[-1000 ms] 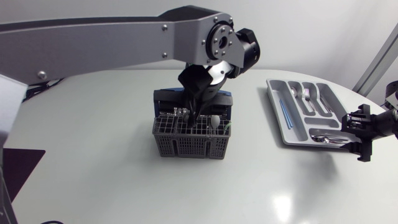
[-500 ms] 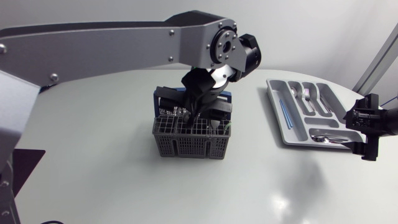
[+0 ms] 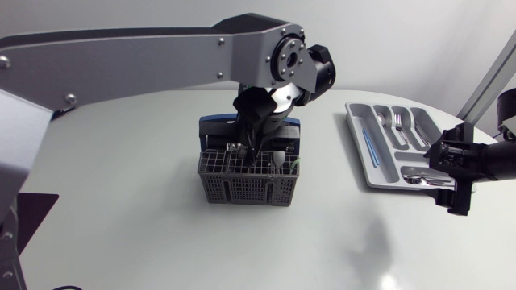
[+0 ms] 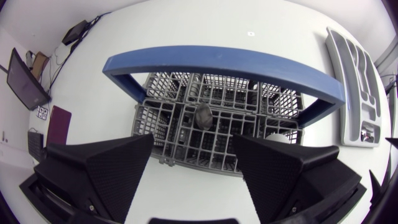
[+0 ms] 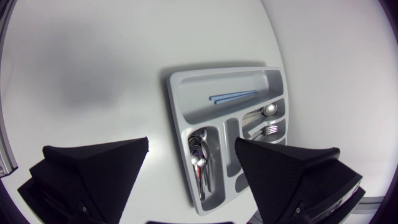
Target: Unload the cutlery basket into the drawer organizer.
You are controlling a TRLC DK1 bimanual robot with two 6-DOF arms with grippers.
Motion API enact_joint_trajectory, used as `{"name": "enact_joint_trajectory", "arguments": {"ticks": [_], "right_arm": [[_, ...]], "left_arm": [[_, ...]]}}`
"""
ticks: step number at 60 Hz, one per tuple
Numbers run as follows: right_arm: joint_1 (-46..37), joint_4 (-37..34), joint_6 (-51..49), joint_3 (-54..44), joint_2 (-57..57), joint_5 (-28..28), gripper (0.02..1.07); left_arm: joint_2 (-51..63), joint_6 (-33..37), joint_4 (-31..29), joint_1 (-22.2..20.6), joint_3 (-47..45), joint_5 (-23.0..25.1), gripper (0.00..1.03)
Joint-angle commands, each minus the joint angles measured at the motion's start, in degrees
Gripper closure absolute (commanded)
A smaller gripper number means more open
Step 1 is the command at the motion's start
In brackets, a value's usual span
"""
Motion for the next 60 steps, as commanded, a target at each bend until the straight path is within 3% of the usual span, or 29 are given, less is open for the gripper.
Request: {"name": "enact_joint_trajectory", "arguments": {"ticks": [1, 35, 45, 60], "right_arm": [[1.4, -0.8, 2.7, -2.3, -1.0, -0.1, 0.07], [7.6, 0.1, 8.7, -6.6, -4.8, 0.1, 0.07], [8.8, 0.9, 9.0, -7.9, -5.1, 0.5, 0.07], [9.8, 1.5, 9.1, -8.6, -5.2, 0.8, 0.07]], "left_arm": [[2.1, -5.3, -1.0, -0.4, 2.4, 0.2, 0.16], [7.7, -16.4, -0.1, 0.7, 5.4, 1.3, 0.17], [8.4, -18.2, 0.4, 0.9, 5.5, -3.8, 0.37], [9.0, -19.9, 0.1, 1.5, 4.9, -5.3, 0.38]]}}
